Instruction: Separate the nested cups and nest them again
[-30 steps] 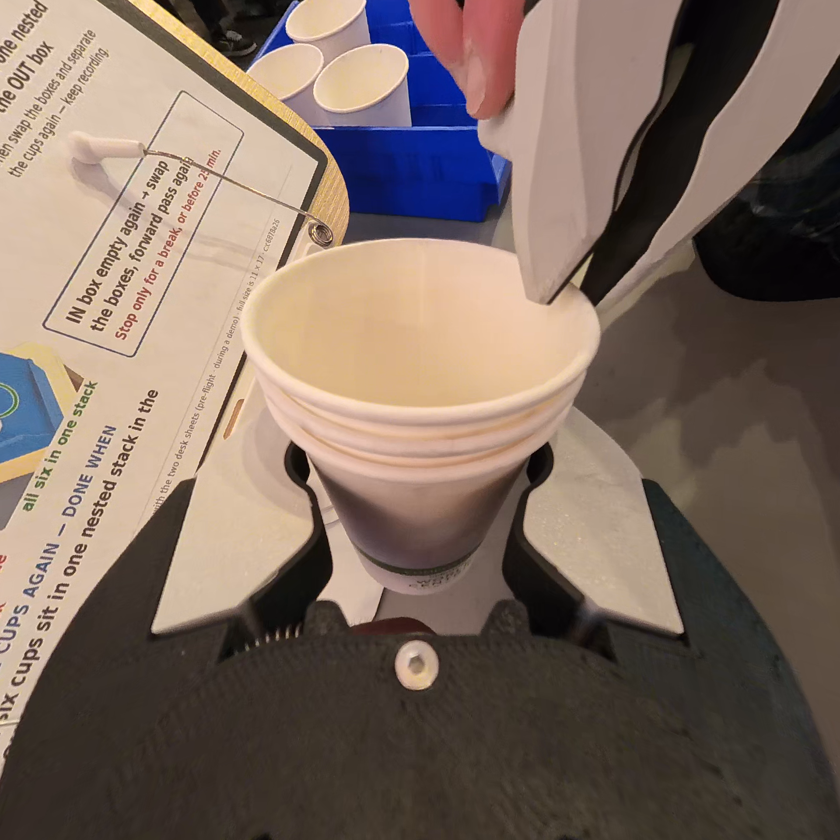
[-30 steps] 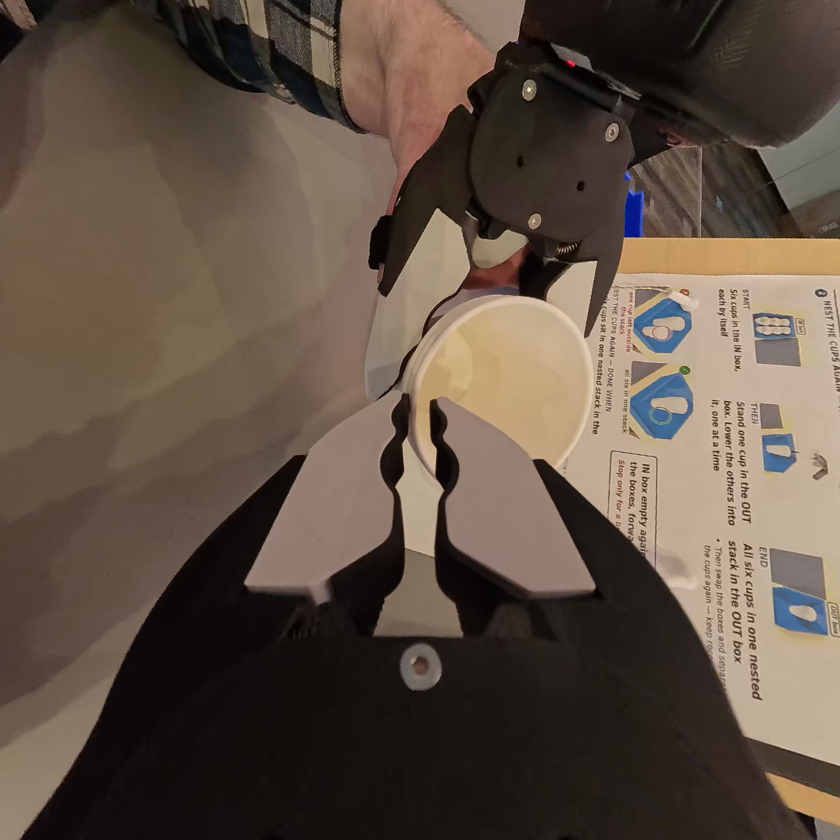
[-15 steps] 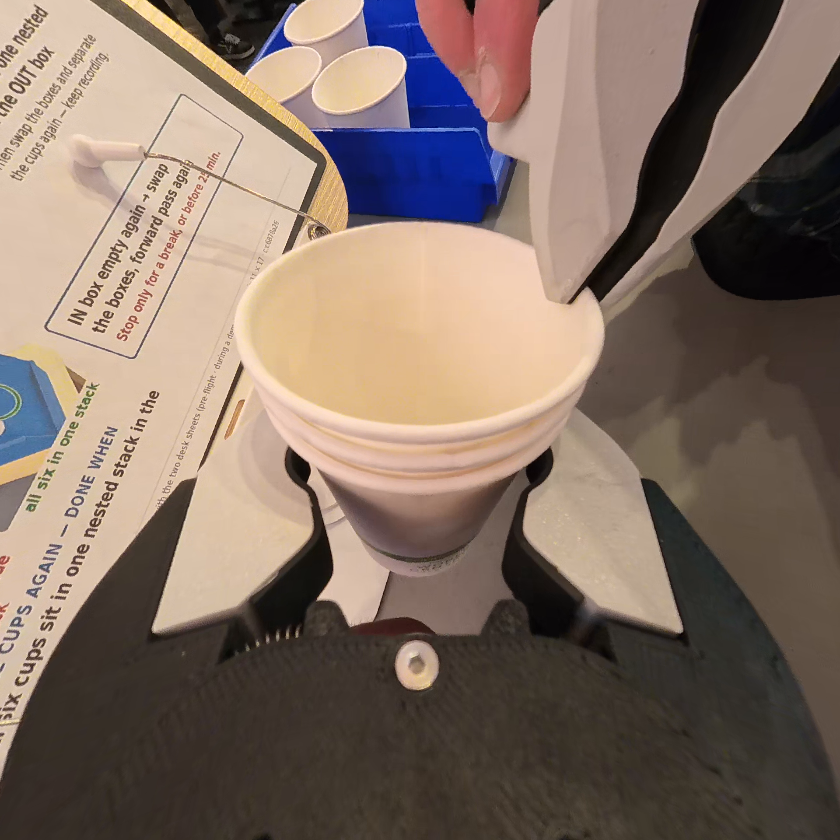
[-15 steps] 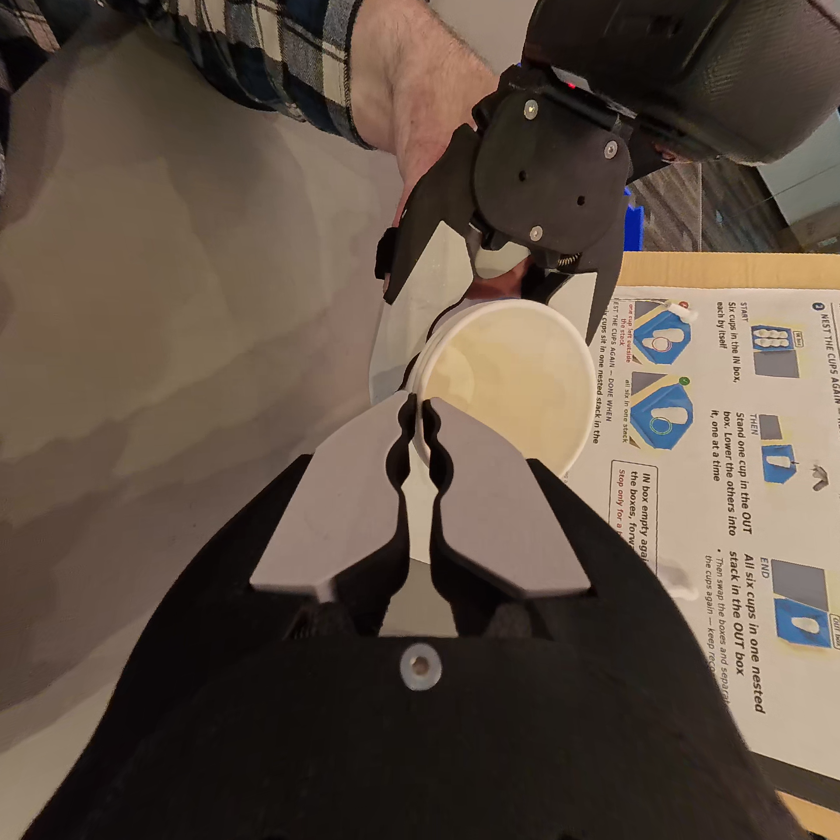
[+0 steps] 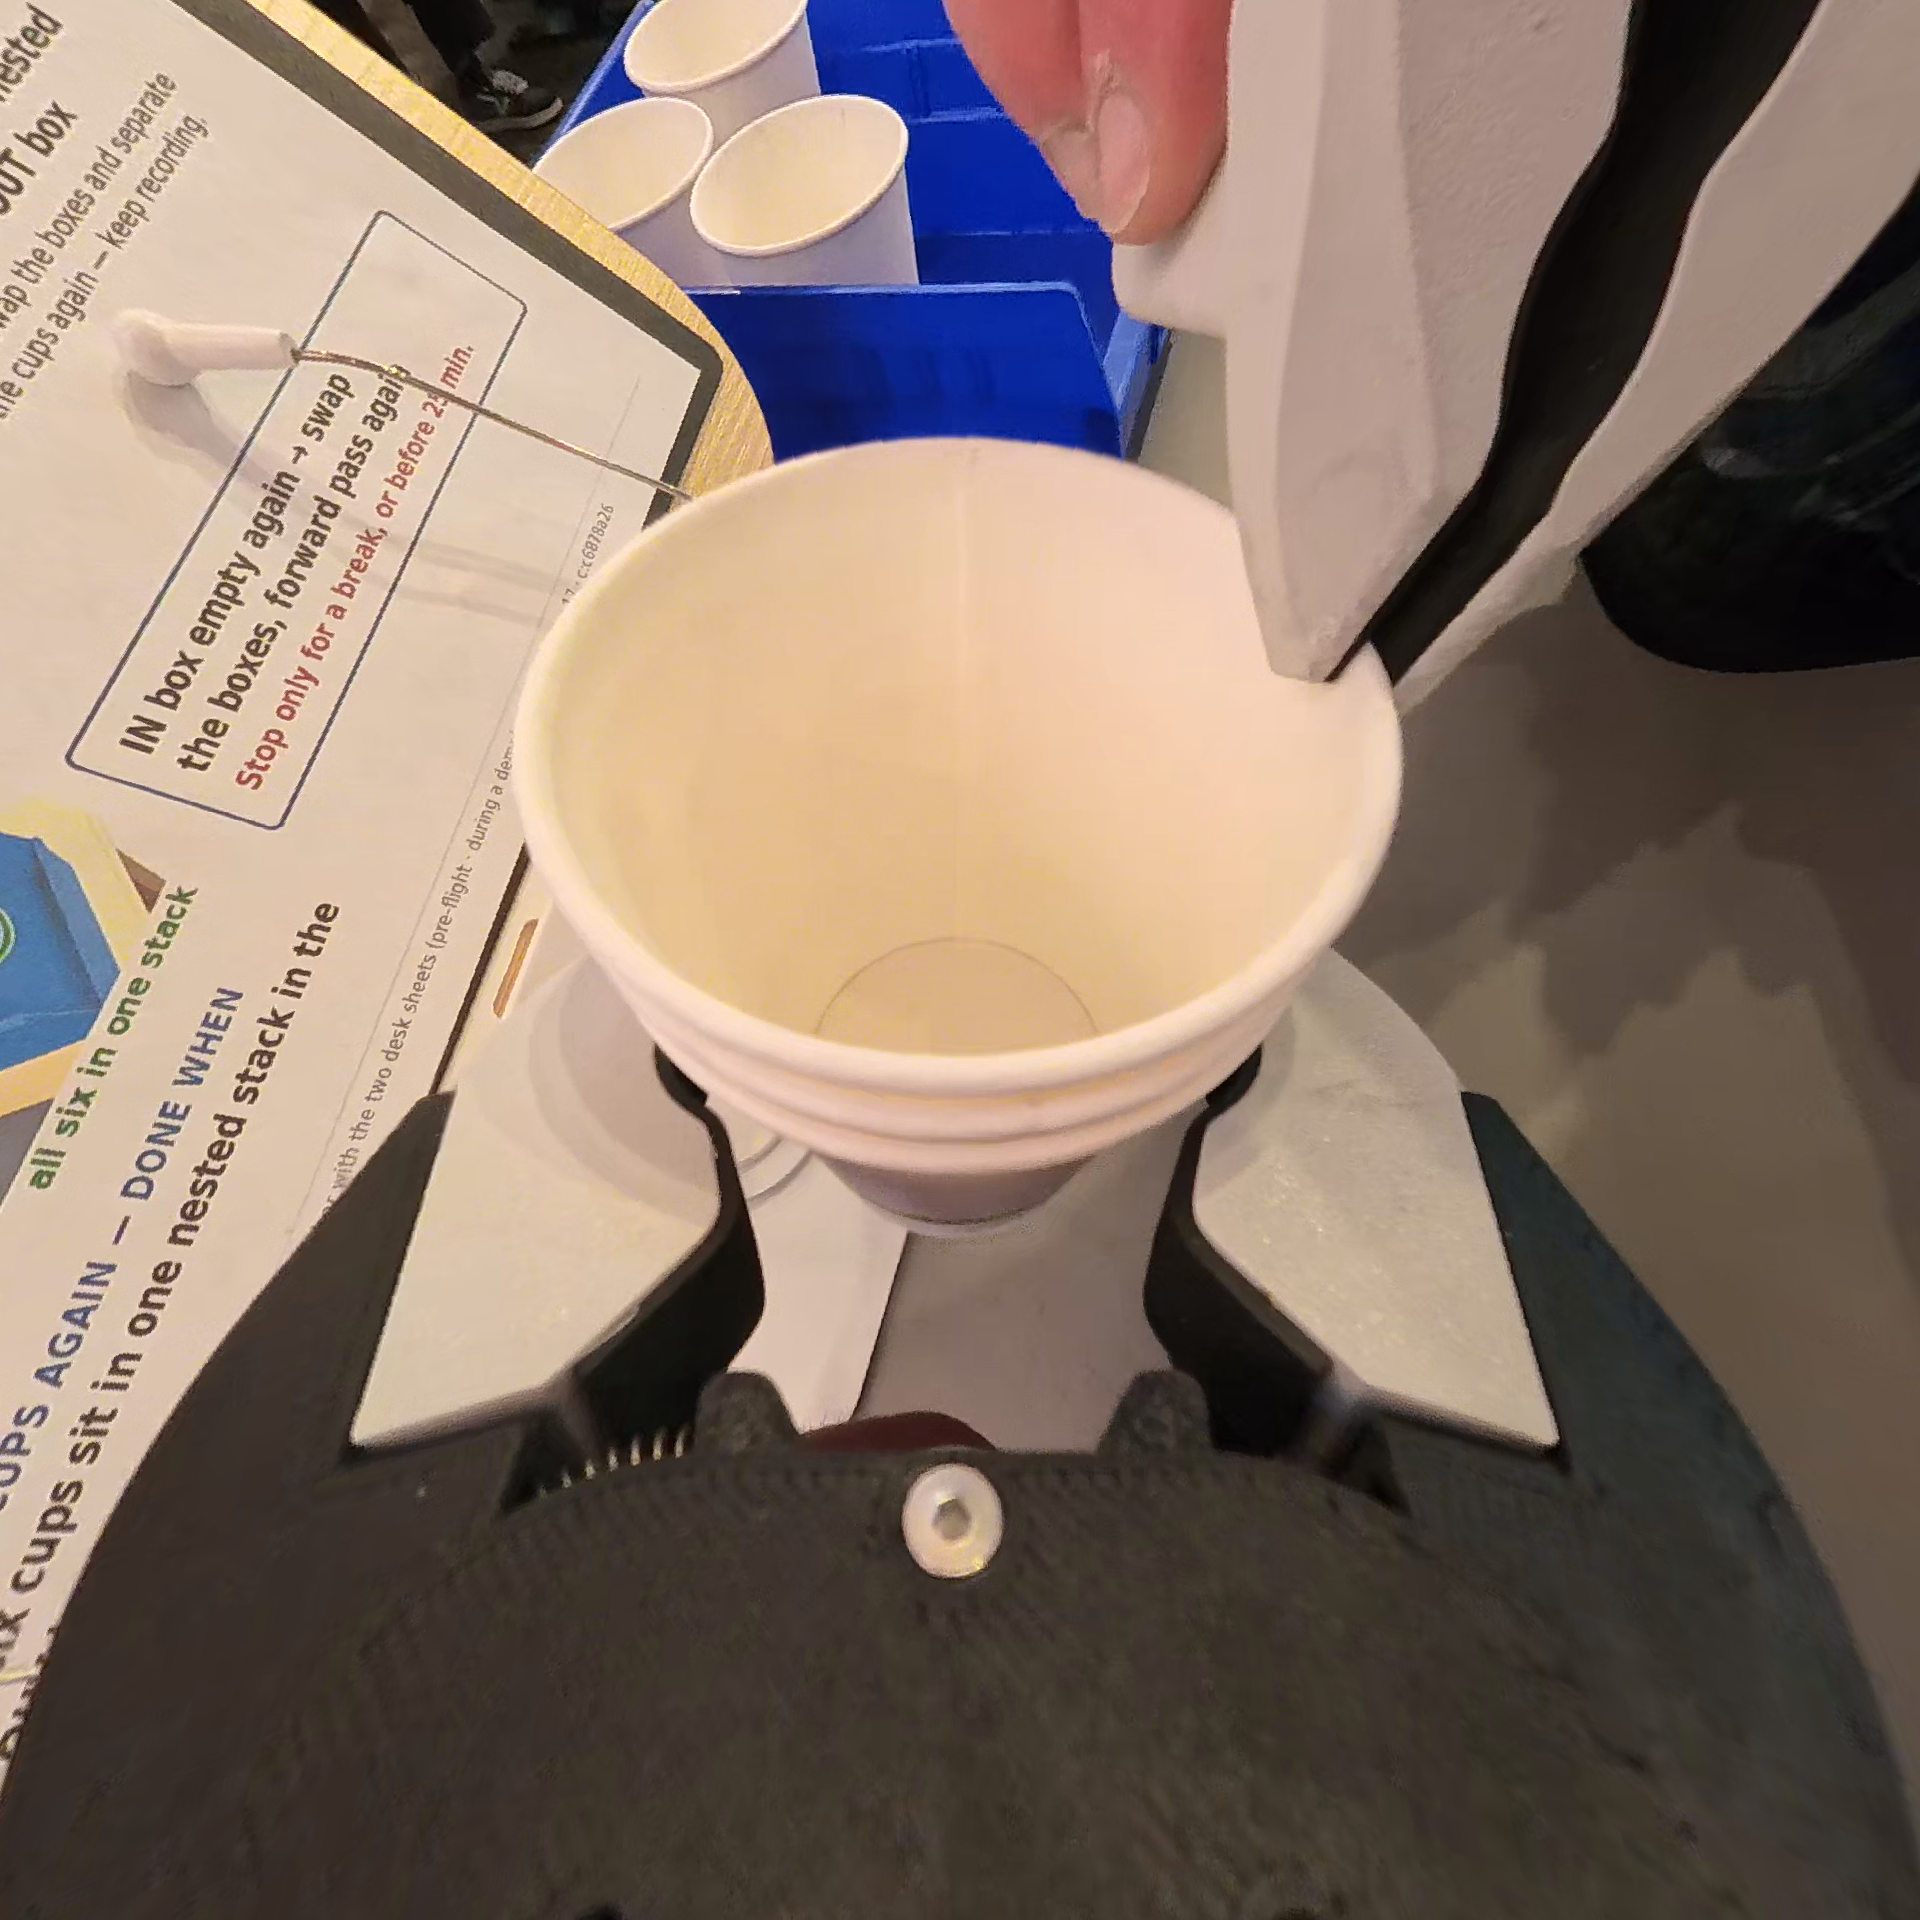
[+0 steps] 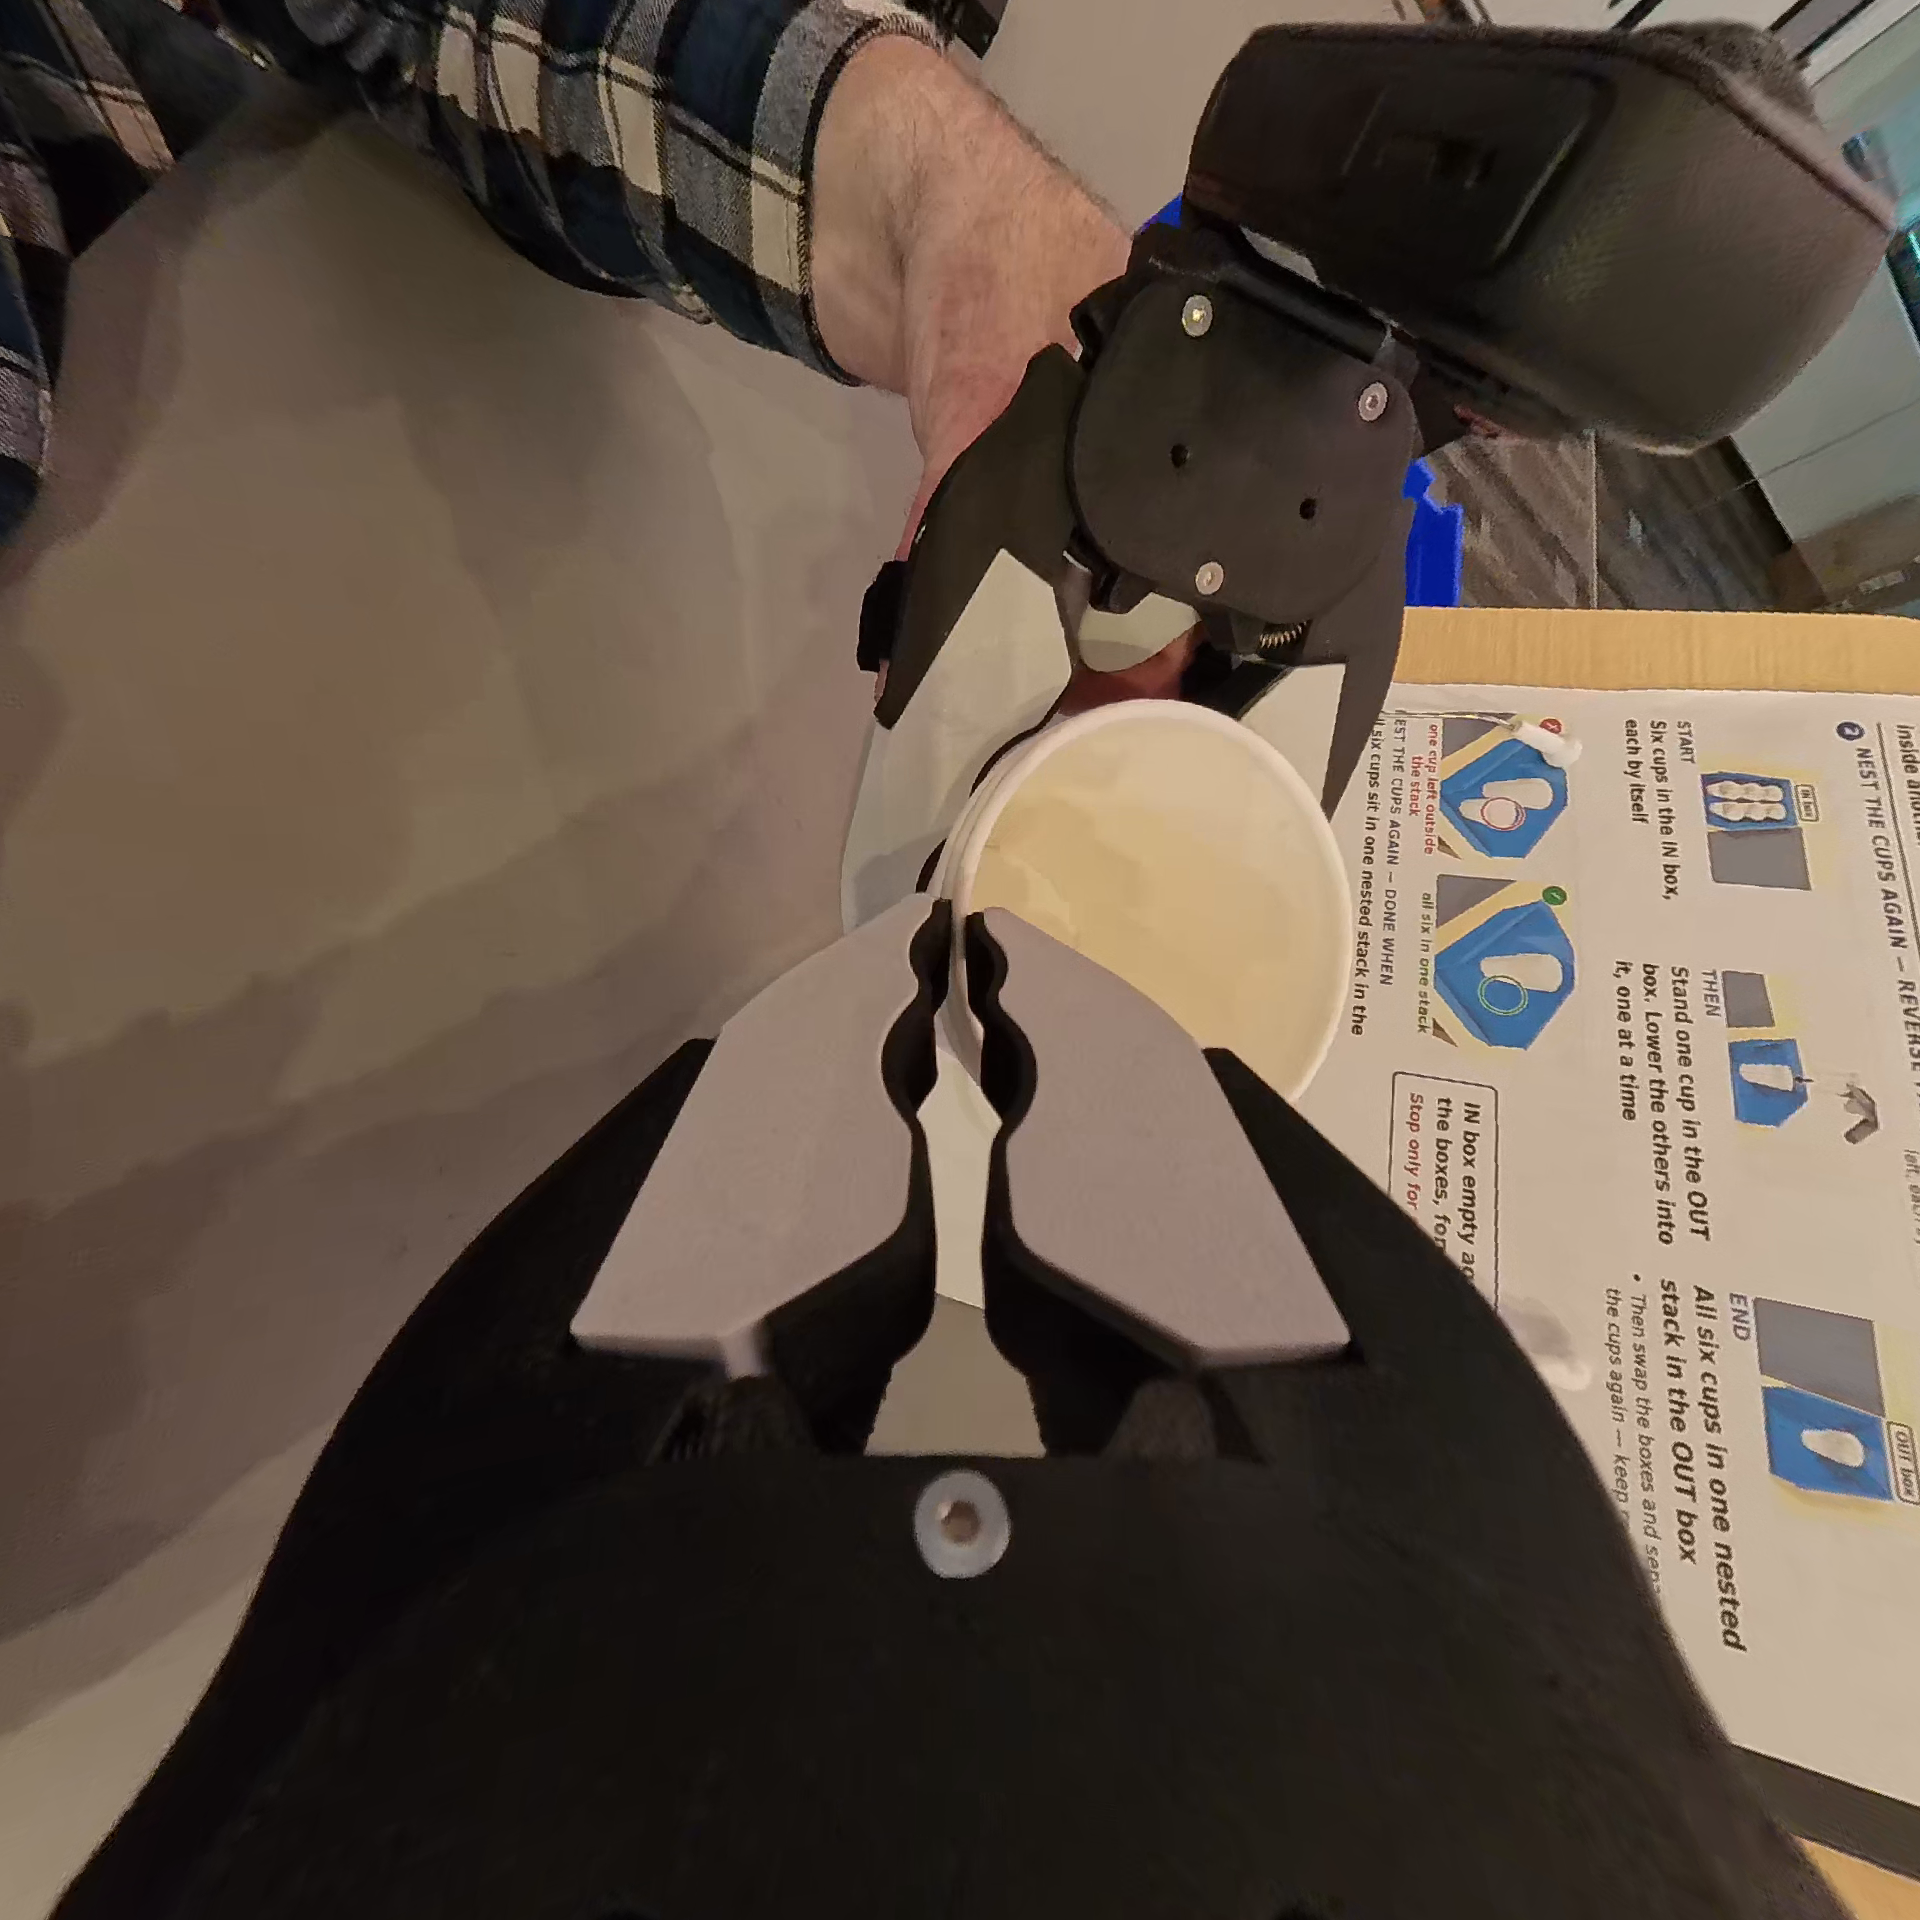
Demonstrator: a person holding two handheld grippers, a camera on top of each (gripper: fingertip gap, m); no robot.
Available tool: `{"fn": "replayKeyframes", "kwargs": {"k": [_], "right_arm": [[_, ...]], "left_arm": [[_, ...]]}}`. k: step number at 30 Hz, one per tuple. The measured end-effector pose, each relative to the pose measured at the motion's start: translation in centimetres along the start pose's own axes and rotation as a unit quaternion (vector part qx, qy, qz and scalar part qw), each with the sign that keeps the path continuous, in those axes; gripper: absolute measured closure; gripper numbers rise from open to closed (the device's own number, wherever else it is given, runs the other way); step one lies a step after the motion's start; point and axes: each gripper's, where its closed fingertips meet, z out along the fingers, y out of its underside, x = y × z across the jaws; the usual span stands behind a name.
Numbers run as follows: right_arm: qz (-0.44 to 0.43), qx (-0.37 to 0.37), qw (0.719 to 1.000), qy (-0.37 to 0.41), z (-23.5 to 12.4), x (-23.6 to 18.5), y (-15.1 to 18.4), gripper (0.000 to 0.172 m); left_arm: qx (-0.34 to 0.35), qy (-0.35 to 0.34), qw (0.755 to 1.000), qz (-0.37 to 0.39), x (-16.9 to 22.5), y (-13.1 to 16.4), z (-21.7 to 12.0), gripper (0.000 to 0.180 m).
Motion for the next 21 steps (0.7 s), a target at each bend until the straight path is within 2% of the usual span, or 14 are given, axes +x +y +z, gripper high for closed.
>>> {"fn": "replayKeyframes", "kwargs": {"k": [10,21], "right_arm": [[0.001,0.000,1.000,-0.007,0.0,-0.3,-0.1,0.169],[0.018,0.054,0.998,-0.009,-0.9,0.2,-0.8,0.169]], "left_arm": [[-0.010,-0.005,1.000,0.013,0.1,0.2,0.2,0.088],[0.055,0.020,0.998,-0.002,0.3,-1.6,-0.8,0.088]]}}
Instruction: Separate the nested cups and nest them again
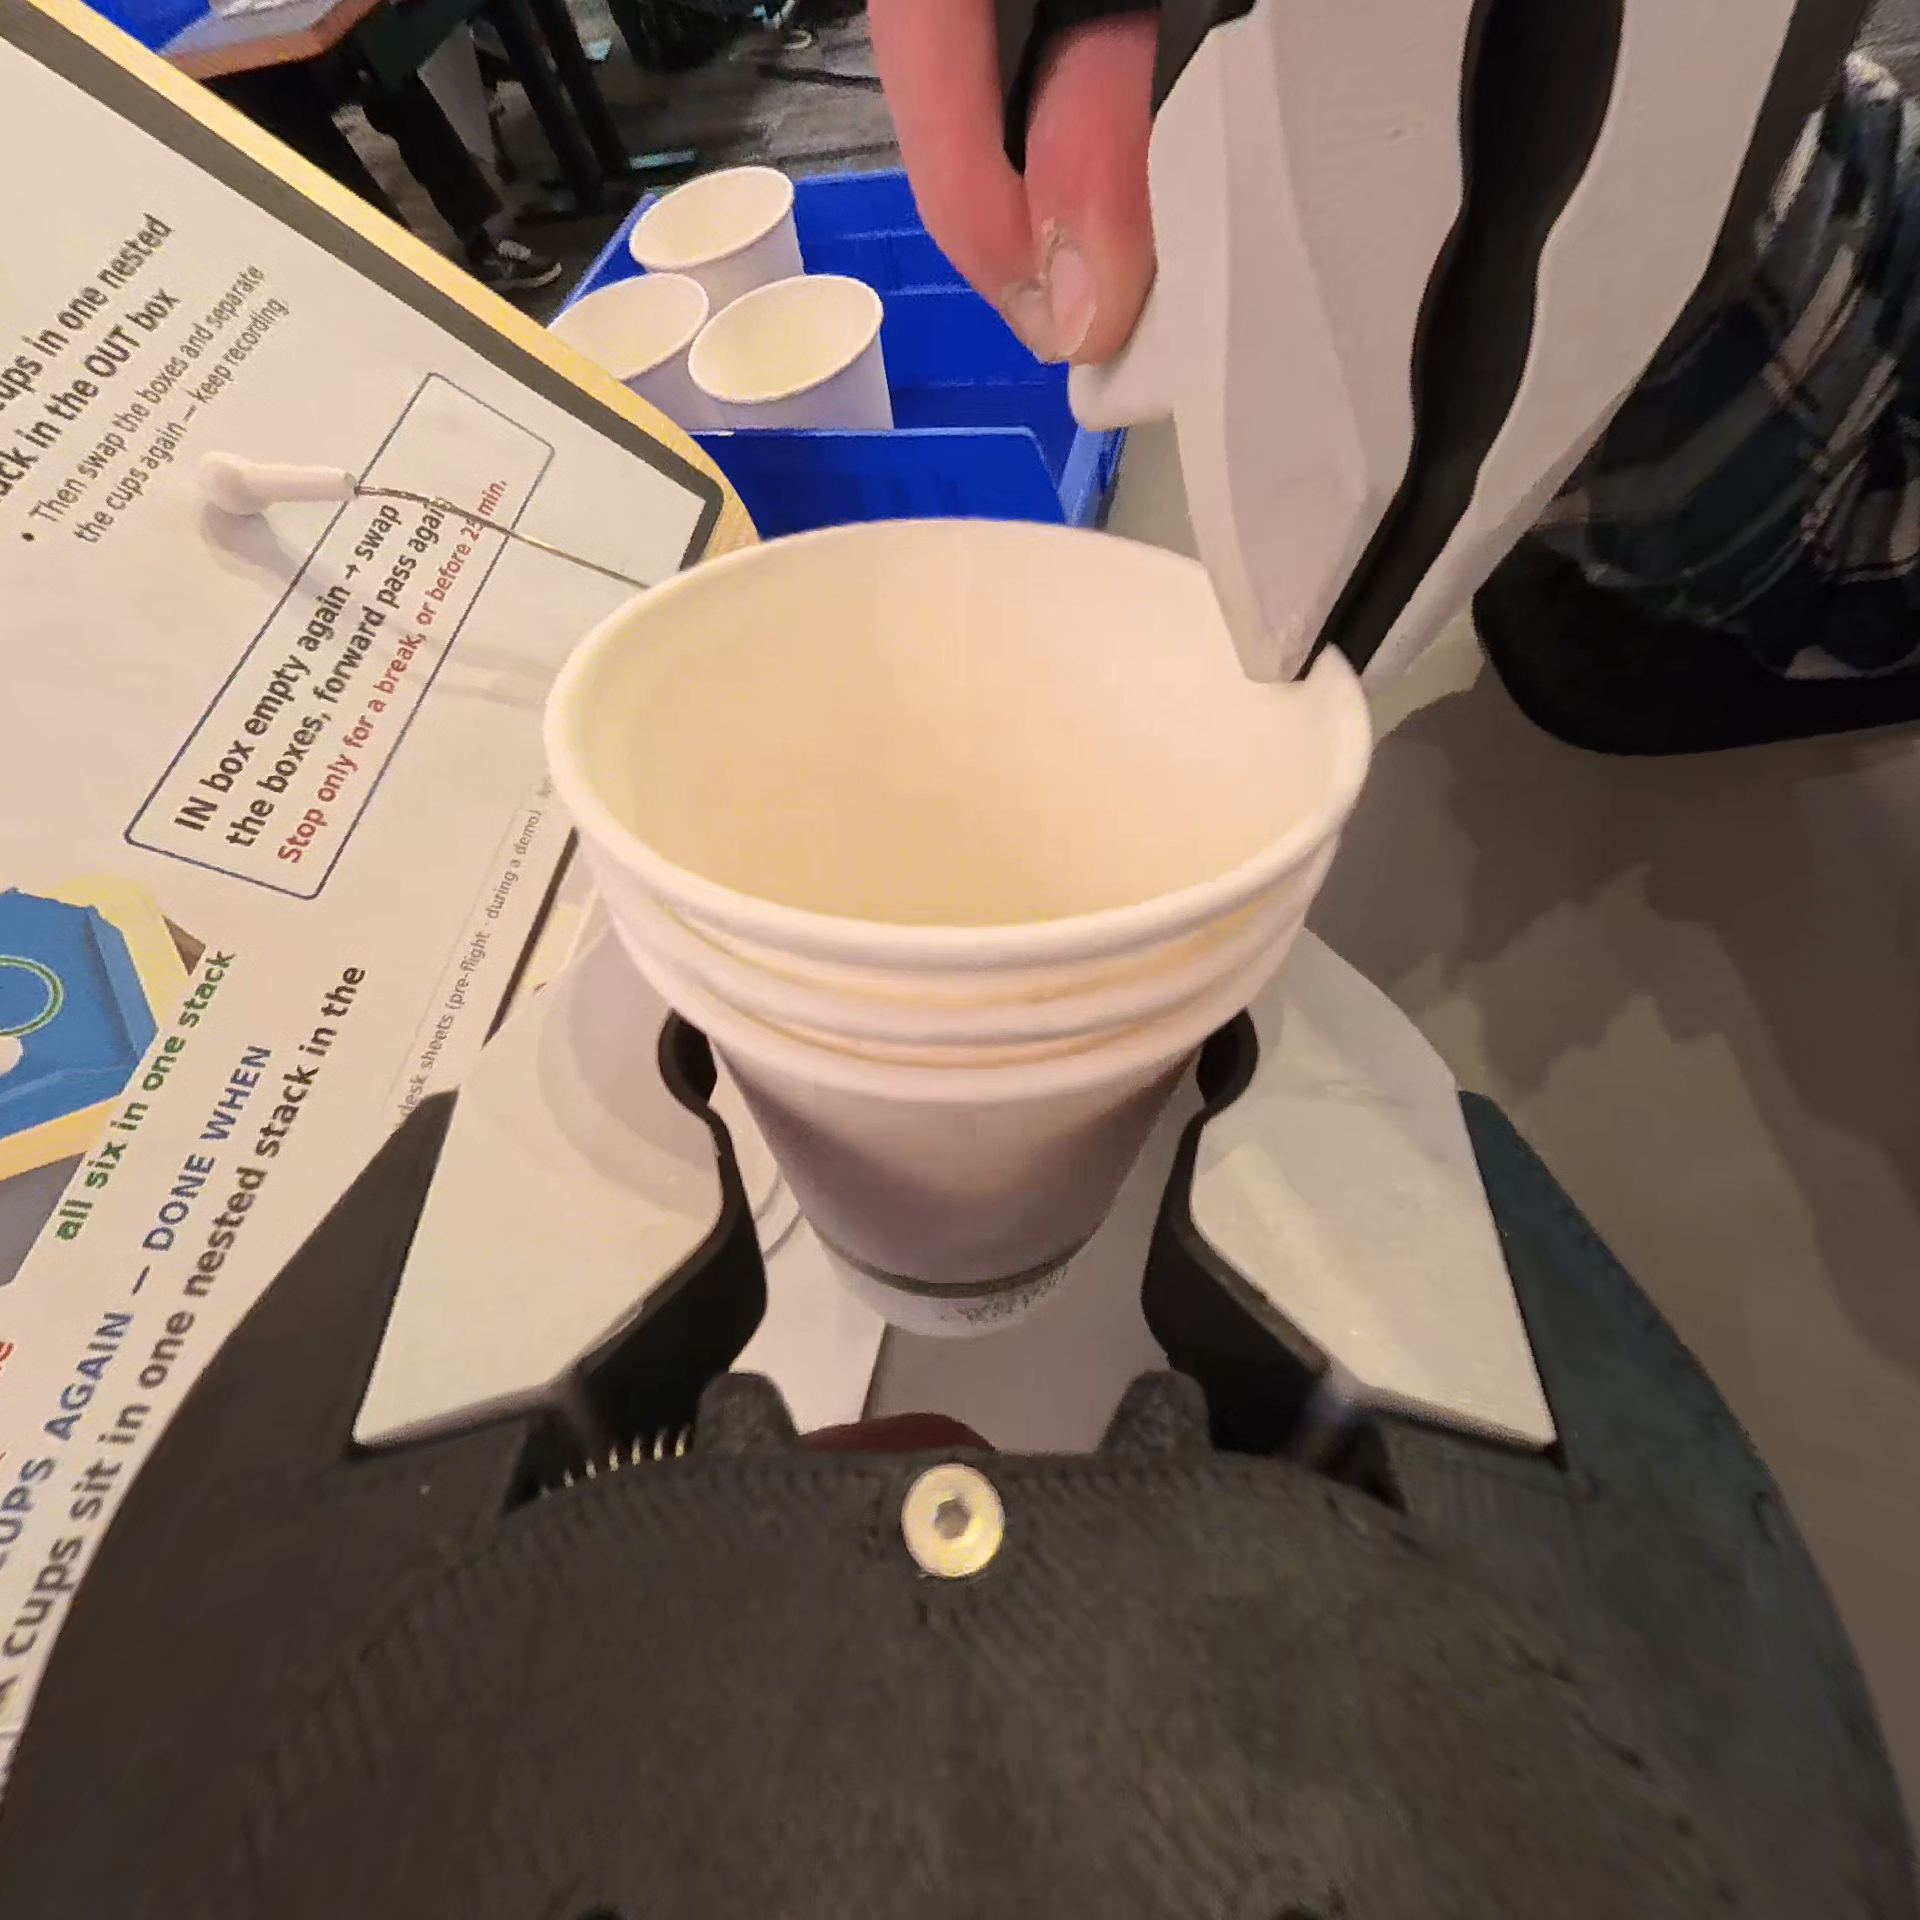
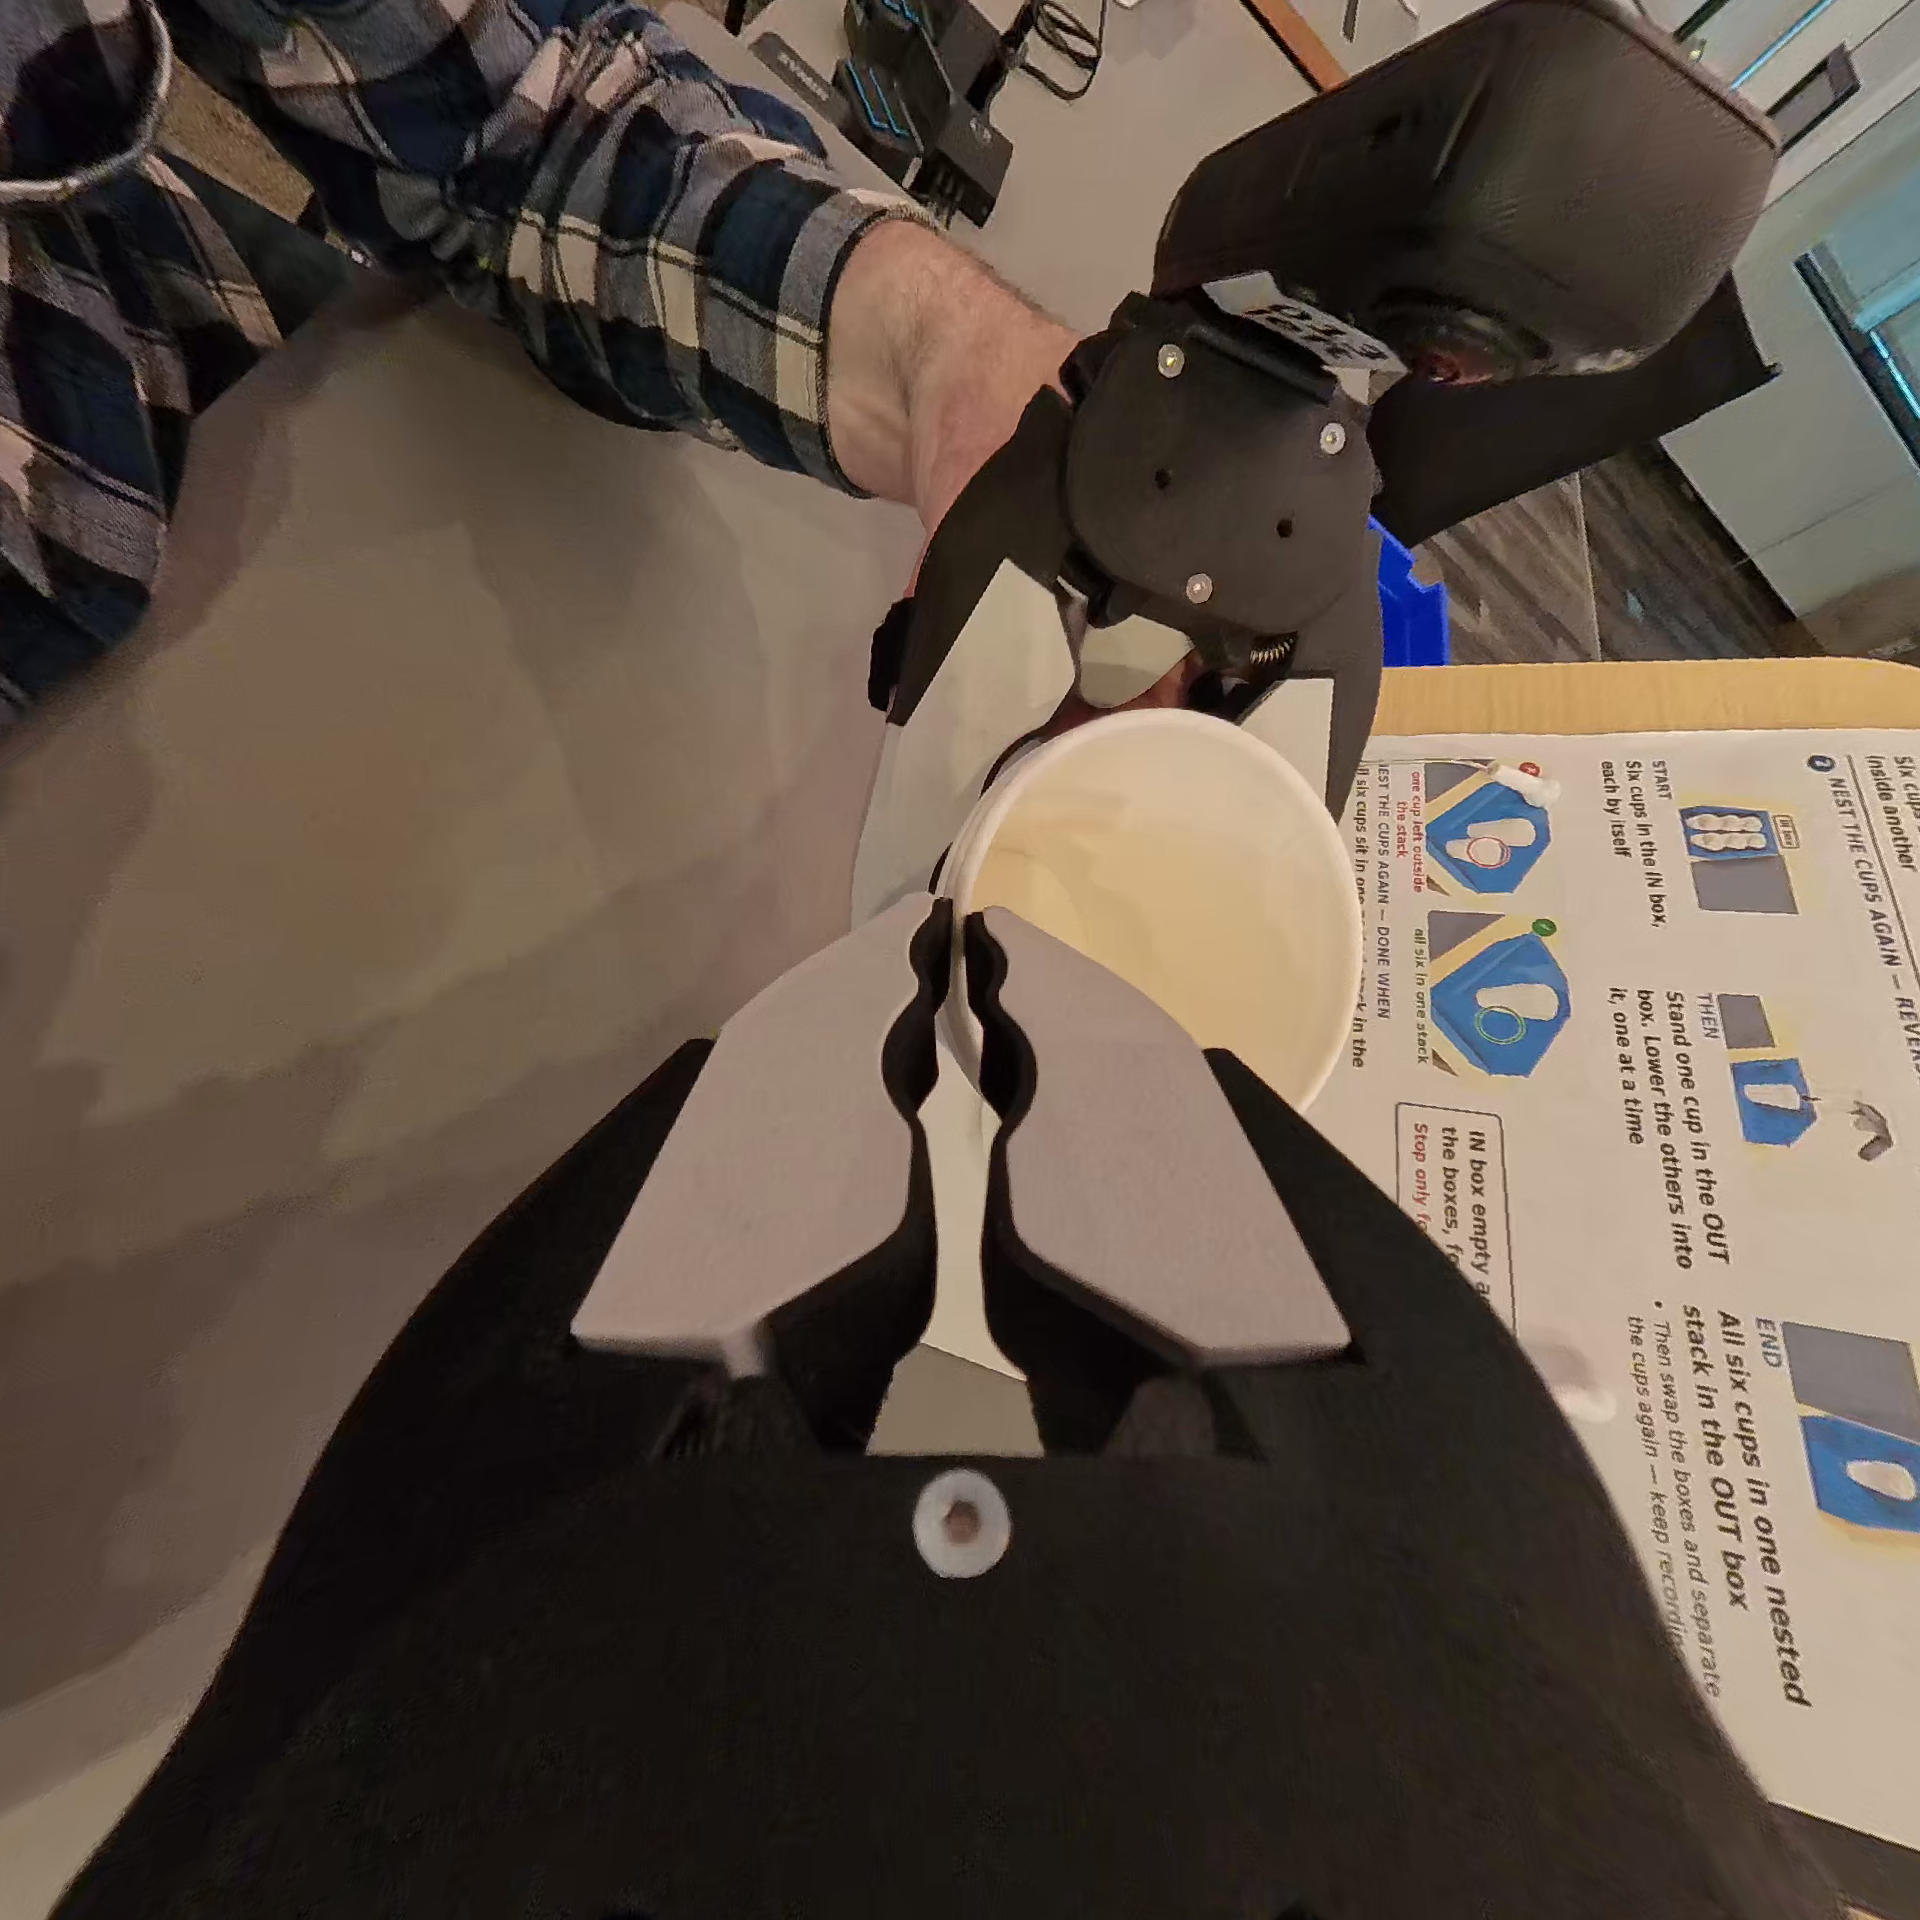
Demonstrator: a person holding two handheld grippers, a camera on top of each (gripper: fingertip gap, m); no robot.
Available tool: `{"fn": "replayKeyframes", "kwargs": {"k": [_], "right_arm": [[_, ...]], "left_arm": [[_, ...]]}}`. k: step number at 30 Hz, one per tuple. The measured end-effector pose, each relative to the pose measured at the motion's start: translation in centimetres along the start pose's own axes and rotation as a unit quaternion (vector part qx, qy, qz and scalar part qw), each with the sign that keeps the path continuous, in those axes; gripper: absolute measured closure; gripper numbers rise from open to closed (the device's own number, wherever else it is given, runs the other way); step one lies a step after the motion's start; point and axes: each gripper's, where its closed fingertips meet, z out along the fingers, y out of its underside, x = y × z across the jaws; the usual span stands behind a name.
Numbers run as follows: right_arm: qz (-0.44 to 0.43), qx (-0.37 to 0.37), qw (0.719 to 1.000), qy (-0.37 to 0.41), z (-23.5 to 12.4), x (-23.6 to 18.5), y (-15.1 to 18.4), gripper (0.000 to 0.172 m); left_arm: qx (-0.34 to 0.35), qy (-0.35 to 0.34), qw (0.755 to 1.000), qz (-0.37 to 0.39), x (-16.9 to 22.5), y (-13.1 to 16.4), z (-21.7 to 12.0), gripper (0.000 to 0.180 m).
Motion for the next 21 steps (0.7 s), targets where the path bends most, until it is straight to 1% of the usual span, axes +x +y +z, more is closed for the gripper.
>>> {"fn": "replayKeyframes", "kwargs": {"k": [5,9,11,16,21], "right_arm": [[0.002,0.006,1.000,-0.003,-0.2,0.0,0.1,0.169],[0.001,0.024,1.000,0.010,-1.4,0.3,-0.6,0.169],[-0.001,0.024,1.000,0.019,-2.2,0.5,-0.7,0.169],[-0.004,0.028,0.998,0.062,-4.8,1.4,-1.2,0.169],[-0.003,0.039,0.991,0.125,-8.7,2.5,-1.9,0.169]], "left_arm": [[-0.009,0.001,1.000,-0.002,0.1,0.2,-0.1,0.089],[-0.035,-0.019,0.999,0.016,-0.4,0.9,-0.2,0.091],[-0.038,-0.015,0.999,0.016,-0.3,1.0,-0.1,0.091],[-0.040,-0.019,0.999,0.017,-0.4,1.1,0.0,0.091],[-0.042,-0.020,0.999,0.015,-0.5,1.2,0.0,0.090]]}}
